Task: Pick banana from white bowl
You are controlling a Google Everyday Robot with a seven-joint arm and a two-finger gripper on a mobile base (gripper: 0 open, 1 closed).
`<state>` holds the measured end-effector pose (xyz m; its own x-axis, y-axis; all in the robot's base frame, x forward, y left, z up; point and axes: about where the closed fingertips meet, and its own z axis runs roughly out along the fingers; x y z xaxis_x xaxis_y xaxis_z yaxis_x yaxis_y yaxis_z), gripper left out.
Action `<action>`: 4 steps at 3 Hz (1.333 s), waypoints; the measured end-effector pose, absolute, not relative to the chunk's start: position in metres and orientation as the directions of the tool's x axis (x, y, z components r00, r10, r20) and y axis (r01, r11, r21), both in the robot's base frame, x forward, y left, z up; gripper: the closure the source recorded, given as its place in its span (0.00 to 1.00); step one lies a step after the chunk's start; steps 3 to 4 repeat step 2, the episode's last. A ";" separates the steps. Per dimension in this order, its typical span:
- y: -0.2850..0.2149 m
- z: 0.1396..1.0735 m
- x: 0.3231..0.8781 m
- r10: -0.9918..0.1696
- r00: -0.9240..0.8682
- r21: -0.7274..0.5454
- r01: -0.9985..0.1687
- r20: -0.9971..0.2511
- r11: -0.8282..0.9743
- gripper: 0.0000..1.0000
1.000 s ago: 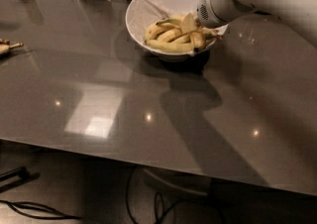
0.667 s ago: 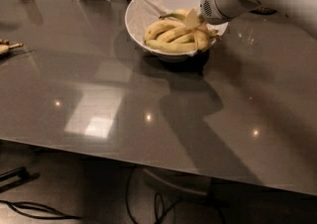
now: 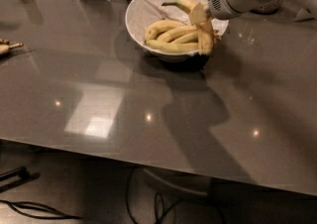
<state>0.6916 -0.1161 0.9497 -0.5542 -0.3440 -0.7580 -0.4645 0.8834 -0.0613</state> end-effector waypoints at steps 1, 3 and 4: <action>-0.122 0.958 0.669 -0.341 -0.578 -0.019 -0.490 -0.742 0.872 1.00; -0.126 0.962 0.646 -0.343 -0.615 0.026 -0.510 -0.710 0.860 1.00; -0.126 0.962 0.646 -0.343 -0.615 0.026 -0.510 -0.710 0.860 1.00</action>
Offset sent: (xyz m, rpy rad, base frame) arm -0.0756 -0.0195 0.0171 0.0616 0.1936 0.0753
